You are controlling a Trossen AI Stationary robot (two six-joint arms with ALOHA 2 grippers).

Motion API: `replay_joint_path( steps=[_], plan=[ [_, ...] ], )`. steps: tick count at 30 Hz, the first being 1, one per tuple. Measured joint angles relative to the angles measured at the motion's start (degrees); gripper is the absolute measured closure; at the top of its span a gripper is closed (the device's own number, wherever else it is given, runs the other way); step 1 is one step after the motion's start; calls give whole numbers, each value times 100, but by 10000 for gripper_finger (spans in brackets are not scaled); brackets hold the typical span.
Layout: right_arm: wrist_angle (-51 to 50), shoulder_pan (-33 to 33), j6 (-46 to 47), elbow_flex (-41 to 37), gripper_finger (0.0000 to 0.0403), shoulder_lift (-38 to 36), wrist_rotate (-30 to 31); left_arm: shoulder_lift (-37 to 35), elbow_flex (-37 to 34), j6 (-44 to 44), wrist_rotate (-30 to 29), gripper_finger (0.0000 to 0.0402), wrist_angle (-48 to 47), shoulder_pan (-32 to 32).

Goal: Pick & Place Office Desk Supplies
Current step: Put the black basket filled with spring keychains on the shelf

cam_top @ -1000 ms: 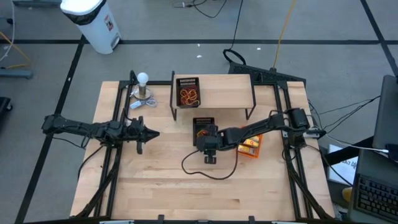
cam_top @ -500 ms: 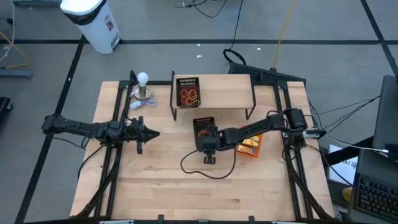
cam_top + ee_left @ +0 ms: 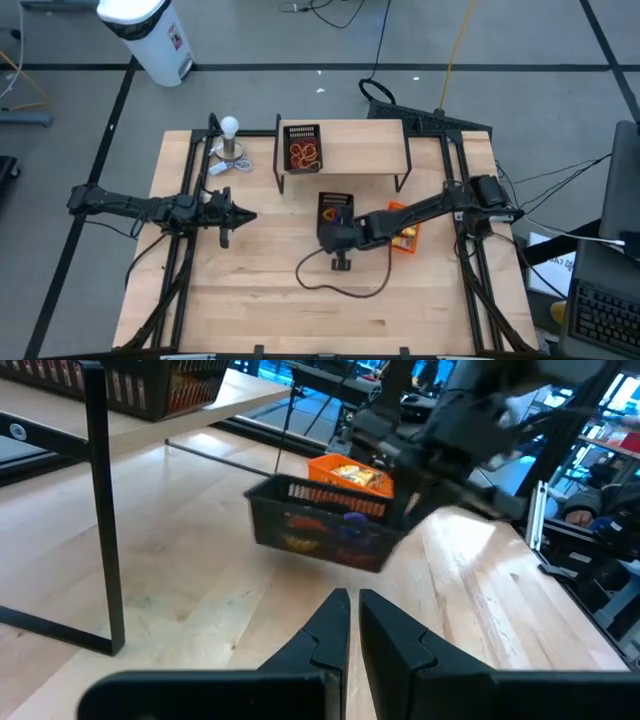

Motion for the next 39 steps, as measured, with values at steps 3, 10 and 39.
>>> replay_joint_path(
  steps=[3,10,39],
  plan=[
    [-130,239,118,10,401,-156,4,-2,0,0,-2,376,-3,0],
    [-697,847,570,171,402,-354,-17,-1,0,-2,-14,376,-4,0],
    [-4366,-657,-1284,3137,403,-339,420,-2,-7,-8,2,376,28,0]
  ],
)
